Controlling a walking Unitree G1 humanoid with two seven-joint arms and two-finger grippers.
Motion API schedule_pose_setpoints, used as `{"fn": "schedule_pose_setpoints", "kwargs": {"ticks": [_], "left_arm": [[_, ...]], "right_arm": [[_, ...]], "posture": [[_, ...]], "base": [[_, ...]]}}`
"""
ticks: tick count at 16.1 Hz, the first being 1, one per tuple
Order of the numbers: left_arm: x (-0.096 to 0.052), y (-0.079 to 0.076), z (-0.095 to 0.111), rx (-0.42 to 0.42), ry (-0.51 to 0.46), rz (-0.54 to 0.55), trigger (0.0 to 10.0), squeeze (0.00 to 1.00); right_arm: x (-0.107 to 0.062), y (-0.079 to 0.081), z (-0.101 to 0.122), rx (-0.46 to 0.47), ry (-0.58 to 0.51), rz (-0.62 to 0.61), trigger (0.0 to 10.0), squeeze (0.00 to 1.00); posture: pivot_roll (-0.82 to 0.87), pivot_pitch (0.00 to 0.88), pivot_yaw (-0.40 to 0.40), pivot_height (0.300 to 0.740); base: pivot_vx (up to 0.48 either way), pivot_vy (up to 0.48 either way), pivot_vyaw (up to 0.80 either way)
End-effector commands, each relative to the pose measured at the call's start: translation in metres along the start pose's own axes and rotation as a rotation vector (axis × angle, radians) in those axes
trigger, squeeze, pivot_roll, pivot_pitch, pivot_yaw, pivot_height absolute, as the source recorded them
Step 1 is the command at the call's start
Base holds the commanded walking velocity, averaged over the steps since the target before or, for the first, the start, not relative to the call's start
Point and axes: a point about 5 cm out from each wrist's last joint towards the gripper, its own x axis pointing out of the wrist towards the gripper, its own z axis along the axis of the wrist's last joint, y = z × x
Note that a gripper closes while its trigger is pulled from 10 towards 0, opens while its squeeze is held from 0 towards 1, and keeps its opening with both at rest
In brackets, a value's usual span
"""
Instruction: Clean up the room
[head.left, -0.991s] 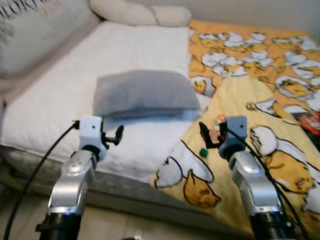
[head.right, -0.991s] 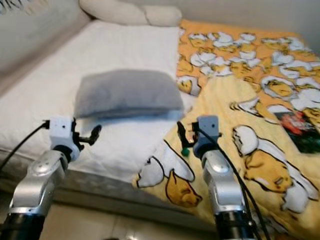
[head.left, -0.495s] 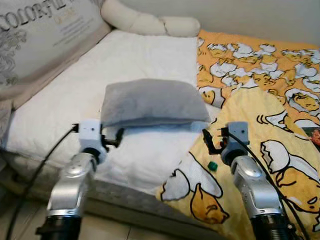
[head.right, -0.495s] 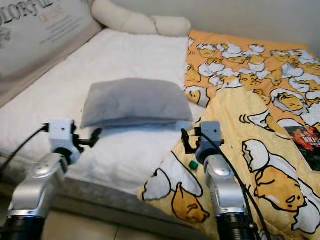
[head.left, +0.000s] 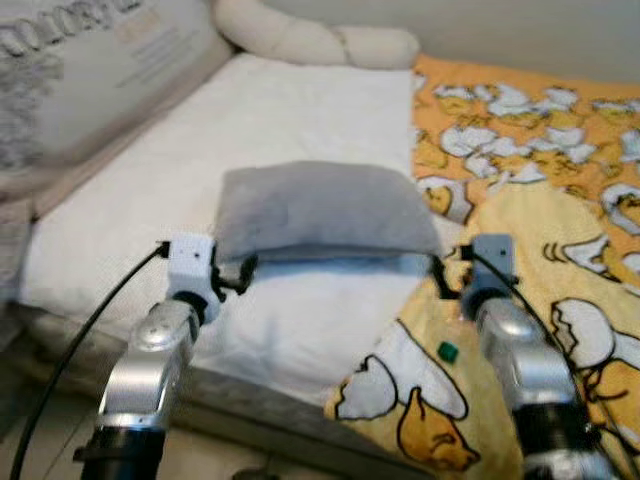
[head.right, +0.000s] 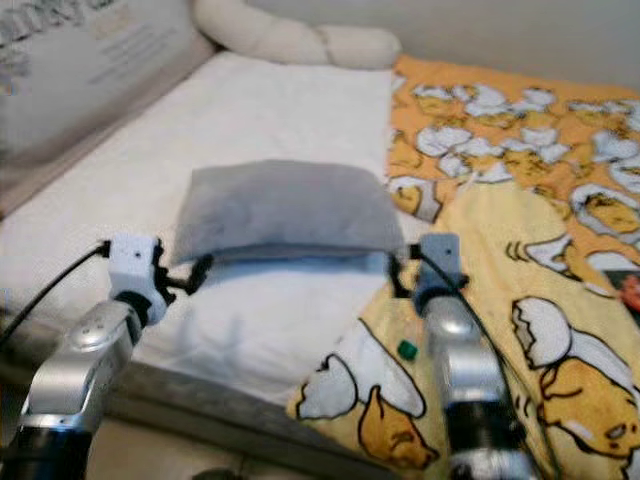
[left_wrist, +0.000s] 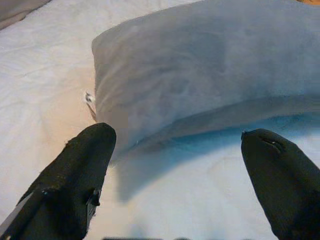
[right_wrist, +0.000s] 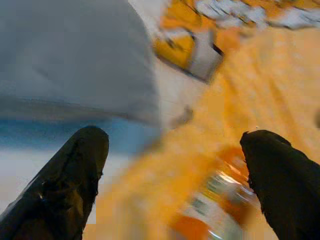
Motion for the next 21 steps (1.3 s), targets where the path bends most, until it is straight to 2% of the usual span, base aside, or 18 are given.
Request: {"fn": "schedule_pose_setpoints", "kwargs": {"ticks": [1,3,5,7,8,9,12,13,14,15,16,17,18,21], "left_arm": [[0.000,-0.005,0.004,0.042,-0.009,-0.039,10.0,0.20],[-0.002,-0.009,0.006,0.089,-0.014,-0.102,10.0,0.20],[-0.003,-0.013,0.007,0.107,-0.011,-0.156,10.0,0.20],[-0.006,-0.018,0.006,0.148,0.023,-0.241,10.0,0.23],[-0.009,-0.022,0.005,0.184,0.052,-0.311,10.0,0.23],[-0.012,-0.024,0.005,0.230,0.074,-0.360,10.0,0.20],[-0.016,-0.025,0.006,0.237,0.086,-0.401,10.0,0.17],[-0.016,-0.026,0.008,0.223,0.082,-0.411,10.0,0.03],[-0.017,-0.027,0.008,0.208,0.080,-0.421,10.0,0.01],[-0.018,-0.027,0.009,0.205,0.082,-0.431,10.0,0.01],[-0.019,-0.027,0.009,0.202,0.082,-0.432,10.0,0.01],[-0.020,-0.026,0.009,0.195,0.081,-0.427,10.0,0.01],[-0.021,-0.025,0.009,0.187,0.081,-0.424,10.0,0.02],[-0.022,-0.020,0.010,0.179,0.061,-0.417,10.0,0.02]], "right_arm": [[0.006,-0.004,0.000,0.006,0.019,-0.036,10.0,1.00],[0.020,-0.009,-0.001,0.047,0.112,-0.089,10.0,1.00],[0.024,-0.014,-0.006,0.057,0.172,-0.143,10.0,1.00],[0.029,-0.014,-0.016,0.132,0.248,-0.150,10.0,1.00],[0.030,-0.012,-0.023,0.174,0.299,-0.144,10.0,0.60],[0.031,-0.011,-0.031,0.170,0.350,-0.154,10.0,0.00],[0.029,-0.006,-0.045,0.205,0.413,-0.143,10.0,0.00],[0.028,-0.003,-0.048,0.245,0.426,-0.134,10.0,0.00],[0.027,-0.001,-0.053,0.290,0.445,-0.128,10.0,0.00],[0.024,-0.002,-0.060,0.314,0.477,-0.149,6.9,0.00],[0.023,-0.004,-0.062,0.334,0.486,-0.165,4.5,0.00],[0.023,-0.005,-0.064,0.354,0.489,-0.172,1.1,0.00],[0.023,-0.005,-0.063,0.359,0.484,-0.173,0.0,0.00],[0.027,-0.003,-0.055,0.313,0.441,-0.141,0.0,0.00]], "posture": [[-0.04,0.000,-0.007,0.740],[-0.03,0.000,-0.009,0.740],[-0.02,0.000,-0.013,0.740],[-0.01,0.000,-0.005,0.740],[-0.01,0.000,-0.003,0.740],[0.00,0.000,0.005,0.740],[0.00,0.000,0.022,0.740],[0.01,0.000,0.030,0.740],[0.01,0.000,0.029,0.740],[0.03,0.000,0.020,0.740],[0.03,0.000,0.017,0.740],[0.03,0.000,0.009,0.740],[0.04,0.000,0.005,0.740],[0.03,0.000,0.003,0.740]], "base": [[0.000,0.000,0.00],[0.000,0.000,0.00],[0.000,0.000,0.00],[0.000,0.000,0.00],[0.000,0.000,0.00],[0.000,0.000,0.00],[0.000,0.000,0.00],[0.000,0.000,0.00],[0.000,0.000,0.00],[0.000,0.000,0.00],[0.000,0.000,0.00],[0.000,0.000,0.00],[0.000,0.000,0.00],[0.000,0.000,0.00]]}}
